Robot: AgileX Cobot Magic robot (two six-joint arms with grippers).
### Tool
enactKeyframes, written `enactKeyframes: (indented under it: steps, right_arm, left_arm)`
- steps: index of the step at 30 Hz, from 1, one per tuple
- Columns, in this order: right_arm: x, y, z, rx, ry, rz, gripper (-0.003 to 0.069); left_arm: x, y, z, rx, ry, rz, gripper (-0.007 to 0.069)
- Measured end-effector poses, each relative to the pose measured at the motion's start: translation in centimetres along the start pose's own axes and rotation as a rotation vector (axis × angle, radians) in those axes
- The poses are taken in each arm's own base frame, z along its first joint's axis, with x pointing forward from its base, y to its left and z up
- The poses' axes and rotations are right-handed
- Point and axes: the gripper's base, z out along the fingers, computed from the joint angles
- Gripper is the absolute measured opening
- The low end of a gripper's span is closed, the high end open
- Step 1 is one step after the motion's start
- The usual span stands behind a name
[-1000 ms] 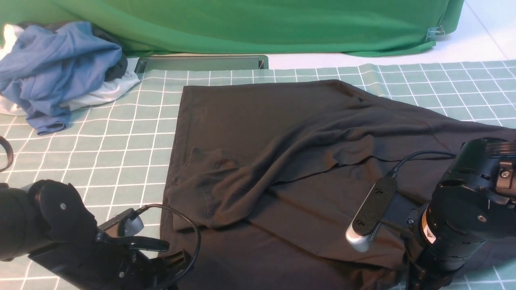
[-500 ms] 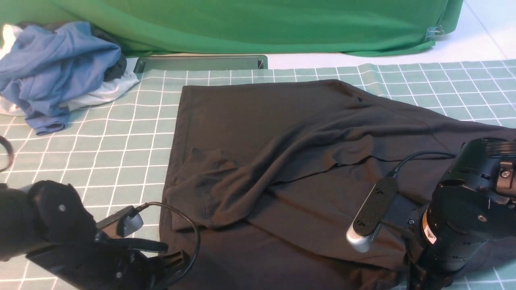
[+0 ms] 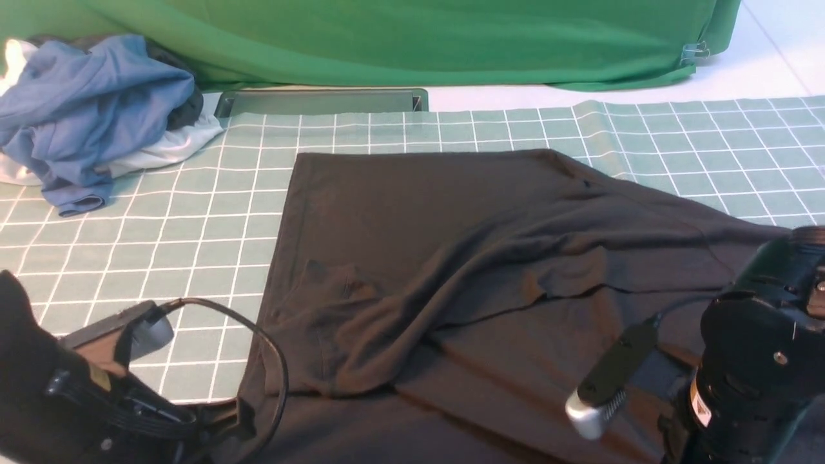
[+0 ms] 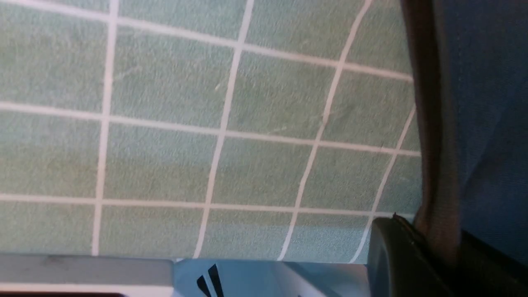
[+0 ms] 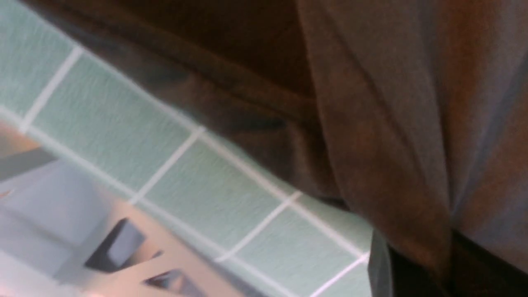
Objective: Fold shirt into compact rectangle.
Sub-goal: 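Grasp the near edge of the shirt at its hem and shoulder corners, then fold the black garment in half by bringing its near edge over to the far edge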
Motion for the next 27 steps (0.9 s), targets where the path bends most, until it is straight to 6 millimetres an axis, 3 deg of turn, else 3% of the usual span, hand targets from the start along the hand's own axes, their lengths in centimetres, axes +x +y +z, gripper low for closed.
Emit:
enactKeyframes:
  steps: [4, 7, 17, 21, 27]
  right_arm:
    - [0.2, 0.1, 0.1, -0.005, 0.016, 0.001, 0.0088]
    - [-0.1, -0.1, -0.9, 0.012, 0.011, -0.005, 0.0088]
    - [-1.8, -1.2, -3.9, 0.06, -0.066, 0.012, 0.0087]
    - [-2.4, -3.1, -4.4, 0.051, -0.124, 0.123, 0.0087]
    - [-3.7, -6.3, -5.4, 0.043, -0.225, 0.242, 0.0087]
  left_arm:
    - [-0.1, -0.1, -0.1, 0.004, -0.009, -0.031, 0.0027]
    - [-1.1, -0.8, -0.6, 0.023, -0.047, -0.062, 0.0027]
    - [-7.9, -3.7, -1.7, -0.018, -0.163, 0.001, 0.0027]
    - [-12.0, -3.7, -1.8, -0.023, -0.182, -0.026, 0.0027]
    - [-15.4, -4.3, -1.1, 0.026, -0.192, -0.026, 0.0027]
